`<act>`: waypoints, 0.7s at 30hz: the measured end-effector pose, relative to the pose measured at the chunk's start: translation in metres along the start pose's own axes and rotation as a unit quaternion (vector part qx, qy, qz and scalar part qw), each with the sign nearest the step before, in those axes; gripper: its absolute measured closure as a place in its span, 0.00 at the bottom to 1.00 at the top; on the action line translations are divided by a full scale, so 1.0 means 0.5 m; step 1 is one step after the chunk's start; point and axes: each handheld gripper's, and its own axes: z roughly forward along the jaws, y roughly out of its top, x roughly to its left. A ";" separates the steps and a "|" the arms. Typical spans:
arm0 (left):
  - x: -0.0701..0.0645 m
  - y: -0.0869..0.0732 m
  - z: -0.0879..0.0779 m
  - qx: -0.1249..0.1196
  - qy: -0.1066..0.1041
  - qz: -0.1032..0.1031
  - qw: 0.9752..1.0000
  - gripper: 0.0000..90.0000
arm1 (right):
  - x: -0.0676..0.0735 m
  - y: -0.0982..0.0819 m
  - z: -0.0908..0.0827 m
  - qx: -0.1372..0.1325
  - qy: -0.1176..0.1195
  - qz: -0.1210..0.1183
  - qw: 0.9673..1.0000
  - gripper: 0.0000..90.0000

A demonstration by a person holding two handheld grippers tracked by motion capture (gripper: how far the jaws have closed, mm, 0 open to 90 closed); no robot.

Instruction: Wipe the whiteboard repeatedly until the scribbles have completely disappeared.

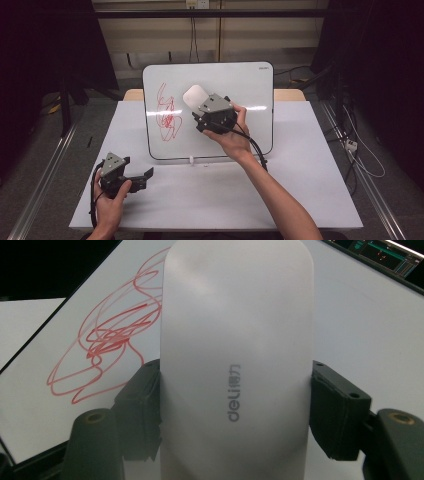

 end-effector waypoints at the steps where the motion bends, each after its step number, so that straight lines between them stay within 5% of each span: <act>1: 0.000 0.000 -0.001 -0.001 0.000 0.001 1.000 0.07 | 0.000 0.004 0.003 -0.001 -0.001 0.002 1.000 0.35; 21: 0.004 -0.001 -0.004 -0.002 0.001 -0.001 1.000 0.07 | 0.005 0.069 0.060 -0.002 -0.004 -0.012 1.000 0.35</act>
